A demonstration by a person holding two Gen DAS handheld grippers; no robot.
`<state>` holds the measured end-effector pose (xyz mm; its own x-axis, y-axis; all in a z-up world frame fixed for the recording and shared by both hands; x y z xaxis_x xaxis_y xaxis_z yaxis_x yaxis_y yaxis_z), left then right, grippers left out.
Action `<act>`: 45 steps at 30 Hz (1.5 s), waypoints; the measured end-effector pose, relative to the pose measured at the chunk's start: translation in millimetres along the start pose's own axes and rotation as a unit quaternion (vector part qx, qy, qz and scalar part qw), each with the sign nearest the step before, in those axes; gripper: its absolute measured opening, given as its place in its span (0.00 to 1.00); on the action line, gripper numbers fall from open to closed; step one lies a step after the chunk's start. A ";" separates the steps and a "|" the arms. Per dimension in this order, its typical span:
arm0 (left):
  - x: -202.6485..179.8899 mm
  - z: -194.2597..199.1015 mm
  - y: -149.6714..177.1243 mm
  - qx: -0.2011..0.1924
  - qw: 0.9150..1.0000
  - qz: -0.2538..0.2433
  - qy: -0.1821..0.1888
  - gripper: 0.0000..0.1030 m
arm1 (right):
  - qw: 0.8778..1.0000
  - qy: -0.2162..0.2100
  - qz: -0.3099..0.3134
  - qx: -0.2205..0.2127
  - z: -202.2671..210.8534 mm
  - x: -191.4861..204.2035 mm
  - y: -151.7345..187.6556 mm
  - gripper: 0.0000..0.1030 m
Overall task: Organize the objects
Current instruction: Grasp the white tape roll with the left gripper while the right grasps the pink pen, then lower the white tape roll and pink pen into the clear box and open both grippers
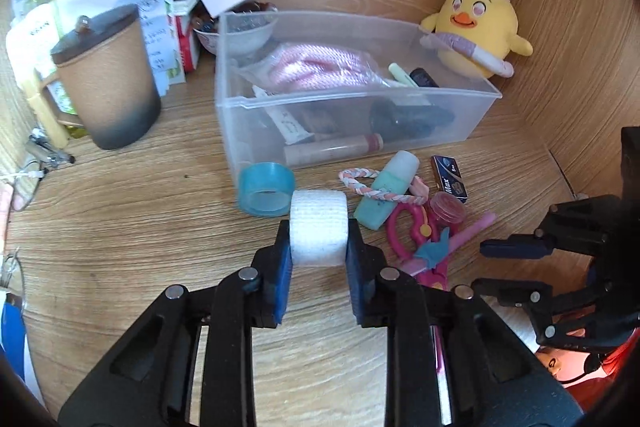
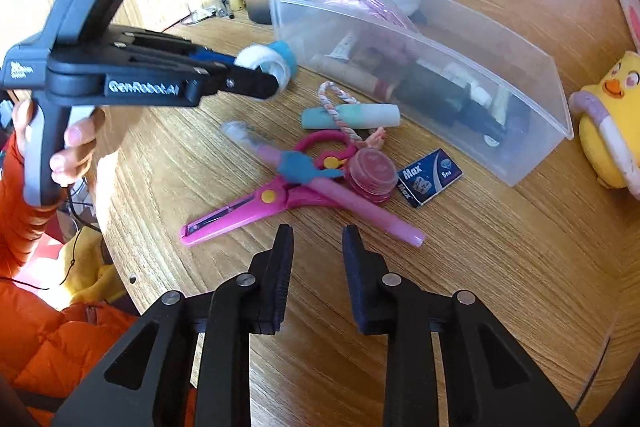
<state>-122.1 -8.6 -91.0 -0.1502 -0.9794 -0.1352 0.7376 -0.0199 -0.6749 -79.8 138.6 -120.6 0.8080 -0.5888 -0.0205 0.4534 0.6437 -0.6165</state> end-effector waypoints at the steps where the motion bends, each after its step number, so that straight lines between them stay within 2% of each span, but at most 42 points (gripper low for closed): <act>1: 1.6 4.6 0.9 -0.004 1.000 0.001 -0.002 0.23 | 1.000 0.001 0.001 -0.009 2.1 1.2 -3.7 0.22; 6: 11.4 18.5 14.9 -0.003 1.000 0.012 -0.005 0.23 | 0.999 -0.004 0.016 -0.027 0.5 6.6 -24.5 0.23; 11: 17.5 25.1 34.1 0.006 1.000 0.011 -0.012 0.23 | 0.999 0.006 0.039 -0.003 -26.4 10.7 -34.6 0.23; 16: 17.7 25.4 39.9 0.006 1.000 0.015 -0.006 0.23 | 0.999 0.000 0.038 0.009 -30.8 8.9 -35.8 0.24; 18: 16.9 24.2 37.6 0.002 1.000 0.016 -0.002 0.23 | 0.999 -0.002 0.031 0.009 -29.5 7.6 -34.4 0.18; 22: 14.5 23.6 28.5 -0.008 1.000 0.021 0.006 0.23 | 1.000 -0.021 0.012 0.003 -22.6 9.8 -31.9 0.13; 27: 12.8 26.8 13.4 -0.025 0.999 0.026 0.010 0.23 | 0.999 -0.019 0.003 -0.028 -6.5 10.3 -35.3 0.10; 37: 6.8 45.1 -29.4 -0.076 0.997 0.029 0.016 0.23 | 0.996 -0.002 -0.015 -0.092 30.0 -2.5 -59.2 0.10; 45: -0.9 49.9 -66.4 -0.103 0.994 0.018 0.013 0.23 | 0.987 0.026 -0.029 -0.158 72.9 -23.6 -85.3 0.10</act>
<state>-138.1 -16.5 -9.9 -0.1450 -0.9731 -0.1791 0.5924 0.0596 -0.8034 -110.0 133.2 -10.2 0.7599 -0.6499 -0.0125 0.3524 0.4280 -0.8323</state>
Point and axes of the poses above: each gripper's, at about its wrist camera, not at the fingertips, and z roughly against the way its jaws point, x to its left, y to its underside, the point moved 8 cm from there along -z, roughly the way its jaws point, and after that the axes turned 4 degrees about -x, right-handed, at the moved point
